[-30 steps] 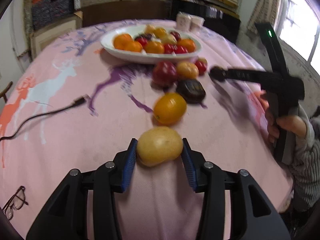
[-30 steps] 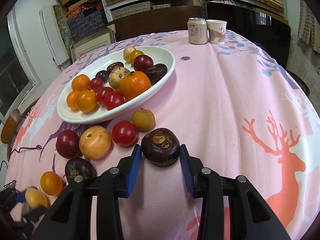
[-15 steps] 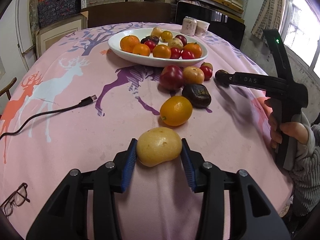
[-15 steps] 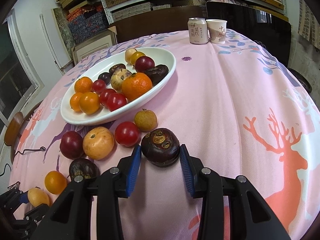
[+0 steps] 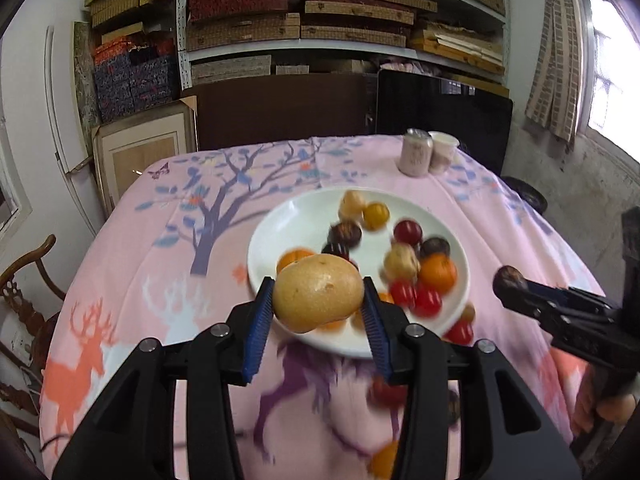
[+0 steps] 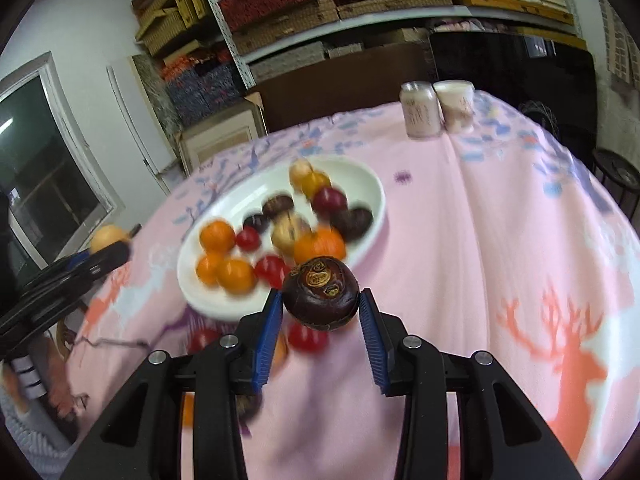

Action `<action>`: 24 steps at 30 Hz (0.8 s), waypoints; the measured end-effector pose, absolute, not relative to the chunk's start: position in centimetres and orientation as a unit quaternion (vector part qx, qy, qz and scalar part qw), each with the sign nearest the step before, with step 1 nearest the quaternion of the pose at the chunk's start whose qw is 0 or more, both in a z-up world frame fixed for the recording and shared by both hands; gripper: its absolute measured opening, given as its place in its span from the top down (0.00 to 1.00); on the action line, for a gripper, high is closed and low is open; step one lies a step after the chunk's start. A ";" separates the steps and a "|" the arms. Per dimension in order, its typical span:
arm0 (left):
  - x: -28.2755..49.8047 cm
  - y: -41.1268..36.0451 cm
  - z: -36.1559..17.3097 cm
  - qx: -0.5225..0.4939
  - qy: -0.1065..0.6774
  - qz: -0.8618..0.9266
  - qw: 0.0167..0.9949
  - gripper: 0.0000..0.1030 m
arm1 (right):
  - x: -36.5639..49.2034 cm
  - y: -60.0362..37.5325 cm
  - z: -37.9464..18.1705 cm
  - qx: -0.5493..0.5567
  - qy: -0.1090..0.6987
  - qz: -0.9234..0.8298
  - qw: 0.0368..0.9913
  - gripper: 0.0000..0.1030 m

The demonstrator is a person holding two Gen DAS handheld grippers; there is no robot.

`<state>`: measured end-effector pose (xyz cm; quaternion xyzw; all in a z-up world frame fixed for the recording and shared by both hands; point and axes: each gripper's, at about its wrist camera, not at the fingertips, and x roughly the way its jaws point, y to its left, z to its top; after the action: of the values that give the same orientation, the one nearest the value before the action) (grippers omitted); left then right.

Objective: Organize fruits
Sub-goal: 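Carry the pepino and plum over the white plate and open both tools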

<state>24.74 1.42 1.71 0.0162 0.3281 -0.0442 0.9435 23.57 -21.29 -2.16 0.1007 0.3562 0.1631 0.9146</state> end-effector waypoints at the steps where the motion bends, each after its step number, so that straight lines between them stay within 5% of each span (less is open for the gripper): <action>1: 26.5 1.5 2.0 0.008 0.330 -0.043 0.943 0.59 | 24.2 -21.0 -1.6 0.096 0.354 0.165 0.915 0.61; 15: 41.3 3.7 -3.2 -0.056 0.398 -0.033 0.915 0.59 | 35.2 -13.1 -2.0 0.027 0.388 0.198 0.900 0.61; 18: 41.5 4.3 -3.8 -0.070 0.399 -0.037 0.913 0.46 | 35.4 -13.3 -2.6 0.046 0.387 0.203 0.899 0.45; 20: 41.1 4.2 -3.2 -0.065 0.385 -0.035 0.920 0.31 | 35.2 -13.8 -2.4 0.051 0.380 0.201 0.902 0.44; 24: 39.6 3.5 -1.6 -0.055 0.369 -0.039 0.927 0.31 | 34.3 -15.5 -1.0 0.071 0.362 0.199 0.908 0.42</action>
<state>39.58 3.50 -1.56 -0.0554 0.3694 -0.0394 0.9268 34.26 -15.47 -1.01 0.0709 0.3624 0.1987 0.9078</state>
